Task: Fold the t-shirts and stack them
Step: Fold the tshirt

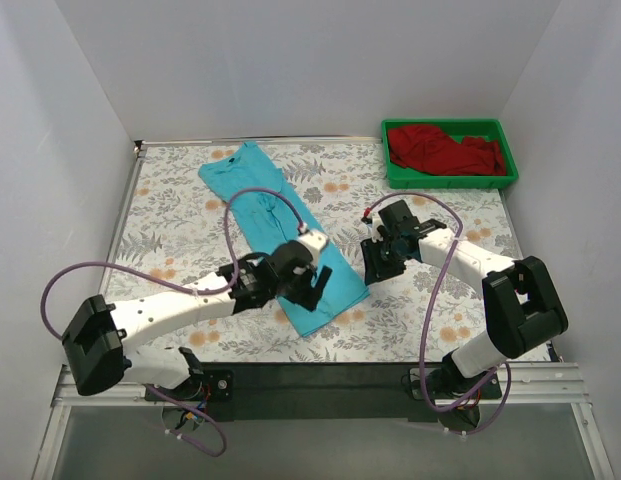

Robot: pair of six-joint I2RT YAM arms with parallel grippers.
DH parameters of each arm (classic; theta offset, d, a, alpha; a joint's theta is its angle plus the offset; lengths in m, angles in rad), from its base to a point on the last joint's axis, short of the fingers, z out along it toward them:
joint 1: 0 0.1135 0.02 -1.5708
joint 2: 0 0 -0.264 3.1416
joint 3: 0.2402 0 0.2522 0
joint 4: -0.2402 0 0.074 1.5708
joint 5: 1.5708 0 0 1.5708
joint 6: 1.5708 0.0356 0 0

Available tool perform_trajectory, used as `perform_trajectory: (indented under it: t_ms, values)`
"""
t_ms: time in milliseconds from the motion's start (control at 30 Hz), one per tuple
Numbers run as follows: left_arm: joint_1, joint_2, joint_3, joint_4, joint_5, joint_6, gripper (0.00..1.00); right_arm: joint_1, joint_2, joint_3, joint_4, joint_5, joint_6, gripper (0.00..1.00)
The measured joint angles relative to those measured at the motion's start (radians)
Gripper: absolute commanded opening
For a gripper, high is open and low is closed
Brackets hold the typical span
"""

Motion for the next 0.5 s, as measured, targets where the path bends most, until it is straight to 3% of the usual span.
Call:
perform_trajectory:
  t_ms: [200,500]
  values:
    - [-0.262,0.098,-0.046,-0.061,-0.008,-0.047,0.68,-0.033,-0.001,-0.039,0.079,-0.032,0.019,0.39]
    - [-0.319,0.235,-0.055,-0.076,-0.051,-0.021,0.65,-0.040,-0.002,-0.060,0.116,-0.040,0.034,0.39]
